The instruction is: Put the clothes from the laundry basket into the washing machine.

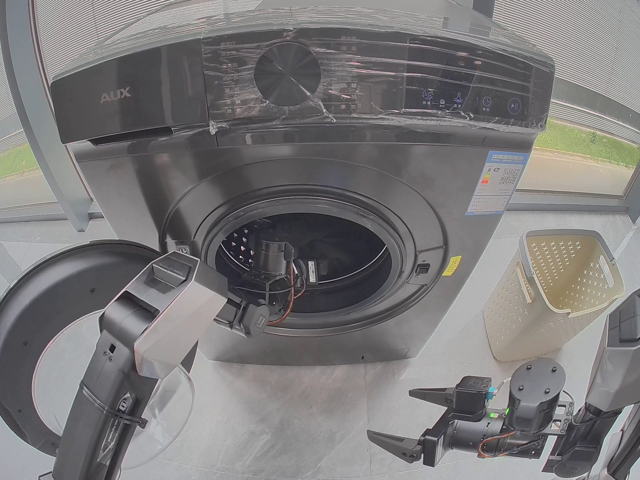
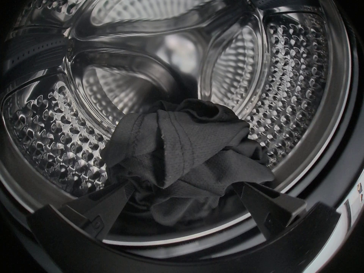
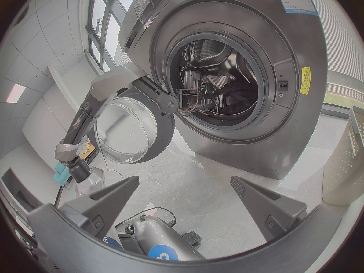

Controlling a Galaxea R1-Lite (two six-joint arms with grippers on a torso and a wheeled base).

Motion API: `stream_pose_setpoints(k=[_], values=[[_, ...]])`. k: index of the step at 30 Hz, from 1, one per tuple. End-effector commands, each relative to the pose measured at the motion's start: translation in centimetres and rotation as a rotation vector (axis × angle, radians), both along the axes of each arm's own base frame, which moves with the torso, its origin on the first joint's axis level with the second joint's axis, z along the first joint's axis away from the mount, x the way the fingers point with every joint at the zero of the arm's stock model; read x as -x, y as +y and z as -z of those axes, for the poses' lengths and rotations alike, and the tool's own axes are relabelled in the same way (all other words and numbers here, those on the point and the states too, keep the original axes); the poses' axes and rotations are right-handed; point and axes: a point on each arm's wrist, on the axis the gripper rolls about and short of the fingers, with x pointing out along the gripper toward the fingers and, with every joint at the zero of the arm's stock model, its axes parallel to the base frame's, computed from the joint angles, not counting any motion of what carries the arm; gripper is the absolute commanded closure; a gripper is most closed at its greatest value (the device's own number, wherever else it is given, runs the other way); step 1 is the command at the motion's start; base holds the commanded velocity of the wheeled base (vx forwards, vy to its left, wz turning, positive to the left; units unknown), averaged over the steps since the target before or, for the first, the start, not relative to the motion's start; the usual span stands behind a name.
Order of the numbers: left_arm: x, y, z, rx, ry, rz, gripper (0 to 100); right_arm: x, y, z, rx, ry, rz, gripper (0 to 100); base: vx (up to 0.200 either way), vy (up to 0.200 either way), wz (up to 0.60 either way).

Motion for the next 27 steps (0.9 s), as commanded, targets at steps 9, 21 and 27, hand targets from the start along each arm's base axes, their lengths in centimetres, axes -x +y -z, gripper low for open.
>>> stream_pose_setpoints(k=[9, 21, 27], values=[[8.3, -0.4, -4.6, -0.037, 0.1, 0.13, 0, 0.0, 0.0, 0.0, -0.001, 0.0, 0.001, 0, 0.0, 0.0, 0.0], [17.7, 0.4, -7.3, -0.024, 0.15, 0.23, 0, 0.2, -0.2, 0.0, 0.003, 0.004, 0.001, 0, 0.0, 0.0, 0.0], [21.6, 1.1, -9.4, 0.025, 0.137, 0.273, 0, 0.3, -0.3, 0.0, 0.006, 0.003, 0.002, 0, 0.0, 0.0, 0.0]])
